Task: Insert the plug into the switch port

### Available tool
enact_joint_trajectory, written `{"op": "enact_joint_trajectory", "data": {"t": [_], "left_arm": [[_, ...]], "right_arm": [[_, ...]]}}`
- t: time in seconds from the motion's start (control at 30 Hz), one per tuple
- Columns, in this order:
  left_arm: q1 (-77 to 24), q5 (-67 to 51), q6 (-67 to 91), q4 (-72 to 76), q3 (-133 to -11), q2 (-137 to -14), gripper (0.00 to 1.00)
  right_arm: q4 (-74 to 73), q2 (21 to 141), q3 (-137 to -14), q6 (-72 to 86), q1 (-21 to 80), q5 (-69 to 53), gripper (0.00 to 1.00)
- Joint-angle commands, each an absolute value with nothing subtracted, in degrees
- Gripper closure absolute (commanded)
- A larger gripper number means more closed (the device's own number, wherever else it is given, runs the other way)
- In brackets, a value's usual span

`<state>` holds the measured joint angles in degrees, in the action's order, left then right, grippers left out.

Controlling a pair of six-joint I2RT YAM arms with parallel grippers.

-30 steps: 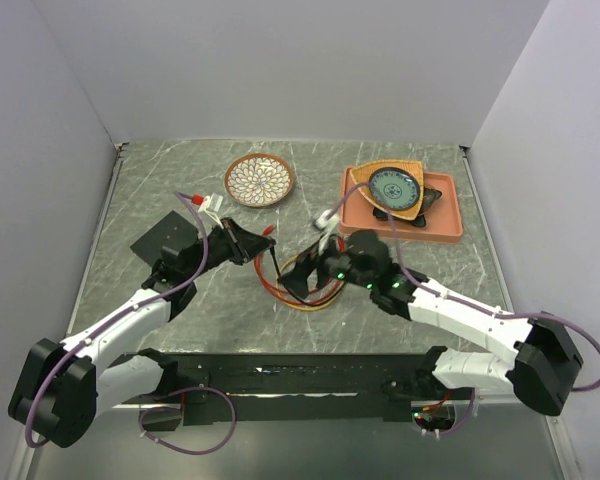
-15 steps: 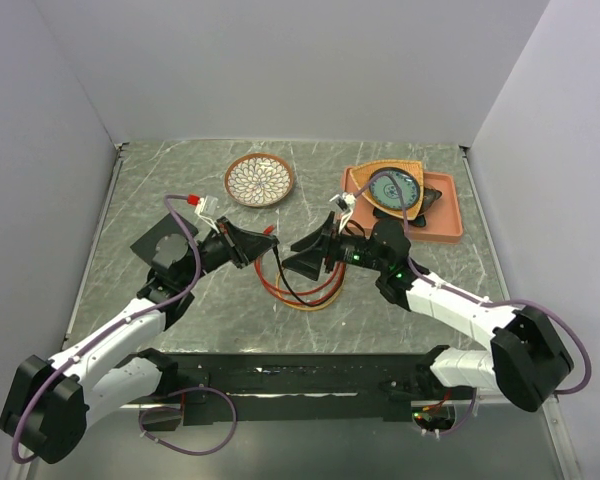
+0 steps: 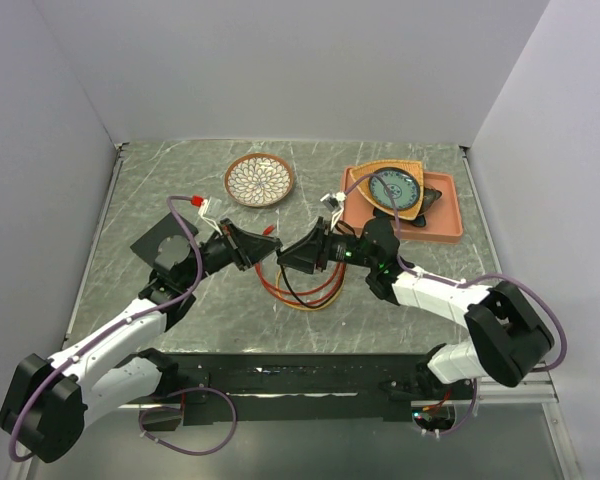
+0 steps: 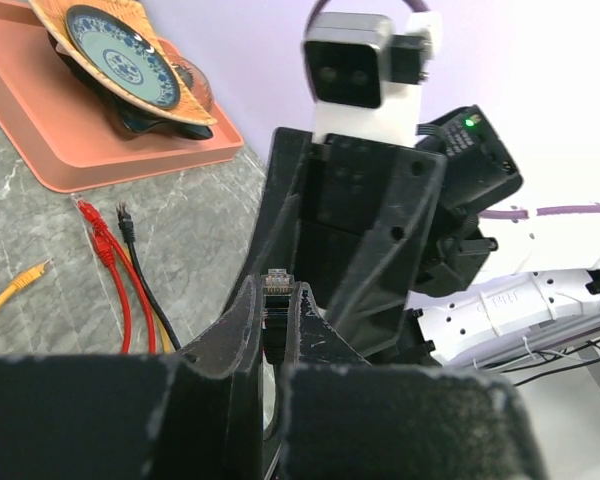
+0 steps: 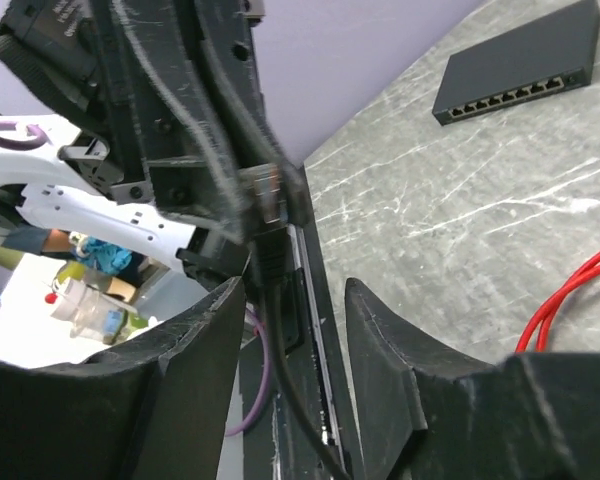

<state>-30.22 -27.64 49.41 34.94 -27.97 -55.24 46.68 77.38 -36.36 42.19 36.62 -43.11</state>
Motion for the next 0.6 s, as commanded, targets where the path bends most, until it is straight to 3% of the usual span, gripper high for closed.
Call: {"op": "enact_joint_trajectory", "data": {"t": [0.0,0.1,0.3,0.4,0.43,0.57], "left_arm": [[-30.8,-28.0,49.7,38.5,-28.7,-54.7,0.99],[-31.1,-27.3,49.1,37.4,-28.9,-54.4,0.99],[-31.3,-26.5,48.5,36.2,-28.7,-53.6,0.99],[-31.3,-26.5,48.3,36.6,-28.8,-53.6,0.99],[-31.3,-26.5,48.4,36.8,-28.7,-53.6,0.99],[-31.3,-25.5,48.6,36.7,-28.6,-53.2,0.97]], "right_arm": [[56.8,80.0,-39.0,47.3,36.8,-45.3,0.54],[58.3,80.8,-39.0,49.0,36.8,-44.7,0.61],[61.3,80.2,-38.3,50.8,36.8,-44.6,0.65],[60.4,80.2,-39.2,50.5,36.8,-44.8,0.8],[59.9,80.3,-39.5,50.3,36.8,-45.4,0.88],[56.5,79.5,-39.4,47.7,36.8,-45.0,1.0]]}}
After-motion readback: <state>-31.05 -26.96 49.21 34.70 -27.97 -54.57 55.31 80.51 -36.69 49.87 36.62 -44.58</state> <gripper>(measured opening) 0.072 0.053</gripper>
